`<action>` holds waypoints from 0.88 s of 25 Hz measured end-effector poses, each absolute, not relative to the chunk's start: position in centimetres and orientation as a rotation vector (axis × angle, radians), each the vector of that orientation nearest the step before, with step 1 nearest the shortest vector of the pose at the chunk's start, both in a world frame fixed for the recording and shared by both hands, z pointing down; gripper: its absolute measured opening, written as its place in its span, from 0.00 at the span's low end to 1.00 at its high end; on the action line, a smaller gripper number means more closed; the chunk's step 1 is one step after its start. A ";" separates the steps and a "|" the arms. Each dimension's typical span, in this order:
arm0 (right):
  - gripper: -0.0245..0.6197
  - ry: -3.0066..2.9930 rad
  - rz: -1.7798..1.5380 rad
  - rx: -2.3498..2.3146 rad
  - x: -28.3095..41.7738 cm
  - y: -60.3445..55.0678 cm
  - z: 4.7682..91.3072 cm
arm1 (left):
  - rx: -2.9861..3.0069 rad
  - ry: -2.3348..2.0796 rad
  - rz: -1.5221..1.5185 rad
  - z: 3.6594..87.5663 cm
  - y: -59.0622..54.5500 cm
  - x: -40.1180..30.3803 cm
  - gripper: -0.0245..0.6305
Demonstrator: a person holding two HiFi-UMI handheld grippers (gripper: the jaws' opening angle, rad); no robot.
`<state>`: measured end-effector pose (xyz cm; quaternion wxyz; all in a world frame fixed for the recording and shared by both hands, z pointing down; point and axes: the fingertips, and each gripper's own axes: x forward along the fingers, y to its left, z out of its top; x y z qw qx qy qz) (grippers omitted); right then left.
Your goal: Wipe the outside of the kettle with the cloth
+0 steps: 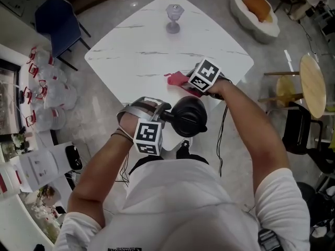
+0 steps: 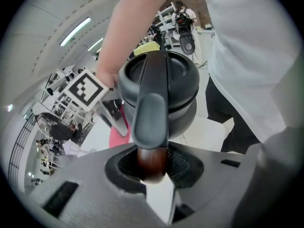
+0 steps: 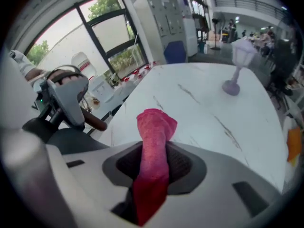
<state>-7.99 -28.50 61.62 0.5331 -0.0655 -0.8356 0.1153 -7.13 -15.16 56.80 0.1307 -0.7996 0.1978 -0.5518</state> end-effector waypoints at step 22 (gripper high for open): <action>0.24 -2.469 0.696 0.673 1.3 -24.7 50.4 | -2.701 1.019 -1.757 57.1 -18.5 -15.3 0.19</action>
